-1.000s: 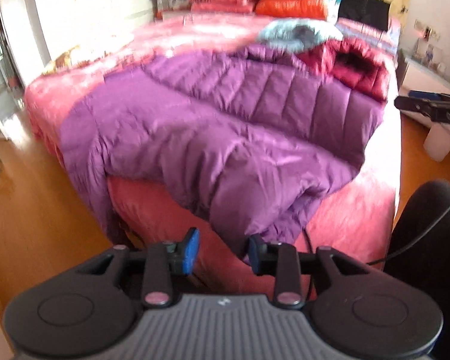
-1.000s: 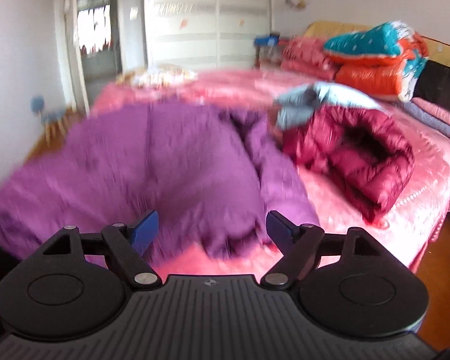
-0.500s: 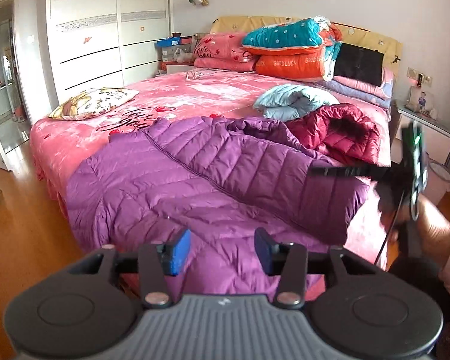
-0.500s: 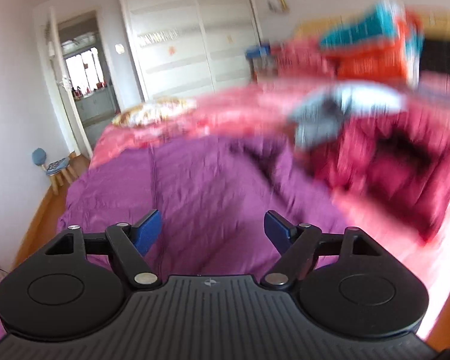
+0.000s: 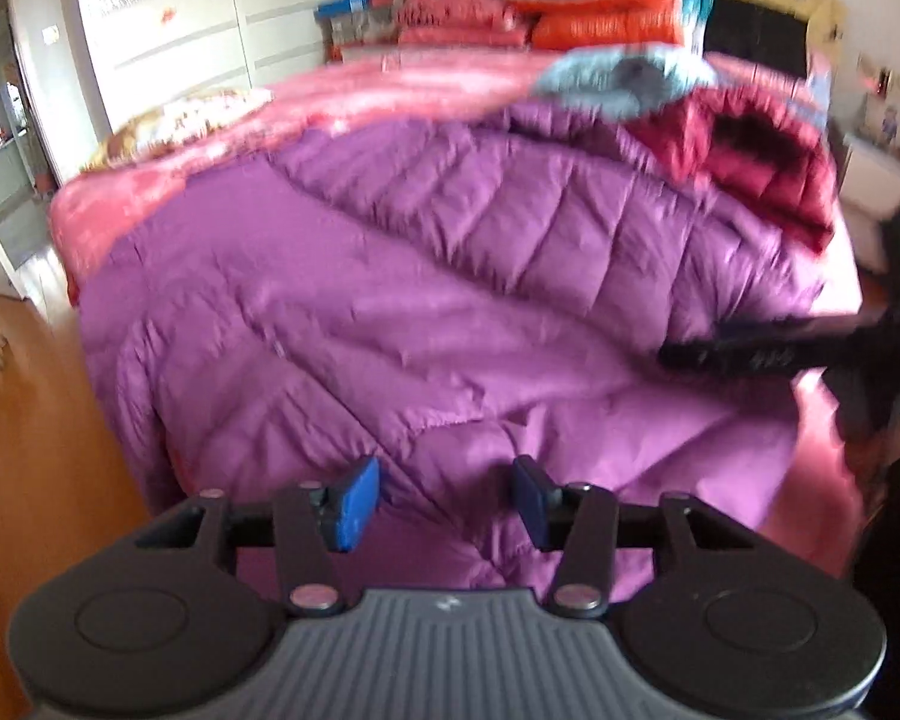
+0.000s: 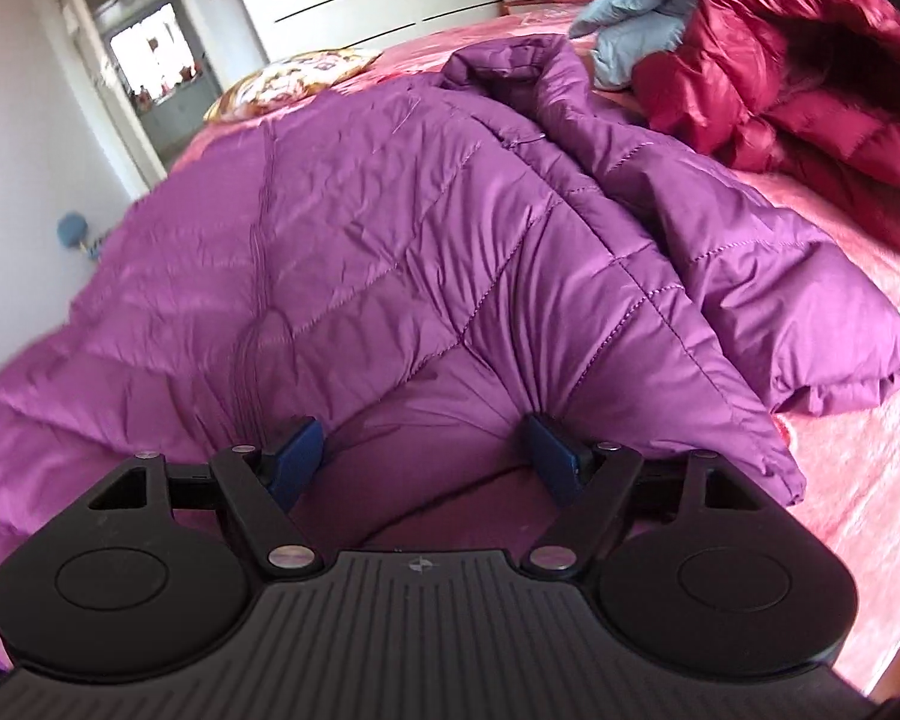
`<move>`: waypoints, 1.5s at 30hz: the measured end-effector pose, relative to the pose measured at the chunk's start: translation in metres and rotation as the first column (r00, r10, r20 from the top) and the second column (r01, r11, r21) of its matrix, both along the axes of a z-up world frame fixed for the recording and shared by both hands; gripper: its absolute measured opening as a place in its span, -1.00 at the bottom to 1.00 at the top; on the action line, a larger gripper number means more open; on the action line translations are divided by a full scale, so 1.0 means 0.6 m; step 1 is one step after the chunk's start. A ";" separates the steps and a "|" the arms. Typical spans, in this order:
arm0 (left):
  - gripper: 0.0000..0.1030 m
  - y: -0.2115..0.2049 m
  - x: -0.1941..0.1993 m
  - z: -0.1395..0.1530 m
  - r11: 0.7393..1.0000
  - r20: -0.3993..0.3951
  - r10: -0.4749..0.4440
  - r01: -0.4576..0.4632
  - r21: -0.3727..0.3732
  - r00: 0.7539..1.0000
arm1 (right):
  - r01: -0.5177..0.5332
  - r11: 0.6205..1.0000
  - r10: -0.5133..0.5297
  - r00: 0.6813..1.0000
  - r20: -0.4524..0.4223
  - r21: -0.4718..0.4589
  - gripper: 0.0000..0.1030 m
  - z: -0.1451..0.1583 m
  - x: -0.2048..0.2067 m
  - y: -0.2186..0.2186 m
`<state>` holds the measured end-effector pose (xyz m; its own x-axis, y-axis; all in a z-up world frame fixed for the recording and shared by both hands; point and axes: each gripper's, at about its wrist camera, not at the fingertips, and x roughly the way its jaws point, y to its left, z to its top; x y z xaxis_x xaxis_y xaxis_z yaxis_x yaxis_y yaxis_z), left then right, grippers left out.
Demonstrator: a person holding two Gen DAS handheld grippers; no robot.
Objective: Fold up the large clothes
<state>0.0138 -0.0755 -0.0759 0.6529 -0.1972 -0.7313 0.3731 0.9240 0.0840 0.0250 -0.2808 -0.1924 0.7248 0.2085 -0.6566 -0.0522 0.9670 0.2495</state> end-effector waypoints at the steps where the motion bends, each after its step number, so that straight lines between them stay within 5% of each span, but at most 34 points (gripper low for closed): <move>1: -0.05 -0.006 0.003 -0.014 1.000 -0.016 -0.002 0.003 0.023 1.000 | -0.002 1.000 0.002 1.000 0.000 -0.004 0.85 -0.003 0.000 0.002; 8: -0.04 -0.035 0.001 -0.059 0.992 -0.029 -0.025 0.029 0.126 0.999 | 0.021 0.996 -0.022 1.000 0.012 0.088 0.90 0.020 -0.008 -0.016; 14: -0.10 -0.017 -0.011 0.010 0.999 0.022 -0.028 0.029 -0.032 0.999 | 0.123 0.938 -0.161 0.983 0.091 0.324 0.96 0.065 -0.048 -0.088; 20: -0.09 -0.015 0.020 0.082 0.992 0.154 0.006 0.013 -0.123 0.988 | 0.278 0.758 -0.389 0.919 0.067 0.590 1.00 0.068 -0.088 -0.179; 27: -0.05 -0.021 0.109 0.119 0.982 0.281 0.105 -0.055 -0.181 0.954 | 0.408 0.452 -0.513 0.847 -0.143 0.794 1.00 0.016 -0.103 -0.236; 33: 0.09 -0.029 0.169 0.134 0.953 0.323 0.184 -0.088 -0.290 0.928 | 0.507 0.416 -0.564 0.795 -0.223 0.755 1.00 0.000 -0.076 -0.234; 42: 0.12 0.043 0.270 0.100 0.889 0.301 0.333 -0.190 -0.417 0.894 | 0.600 0.220 -0.609 0.700 -0.372 0.769 1.00 -0.043 -0.014 -0.242; 45: 0.14 0.084 0.294 0.072 0.854 0.286 0.398 -0.238 -0.463 0.872 | 0.622 0.260 -0.614 0.697 -0.371 0.739 1.00 -0.032 0.013 -0.240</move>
<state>0.1902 -0.0254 -0.0329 0.9294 -0.1542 -0.3354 0.0697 0.9656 -0.2506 0.0329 -0.4246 -0.2114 0.8692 0.0990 -0.4845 0.4761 0.0973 0.8740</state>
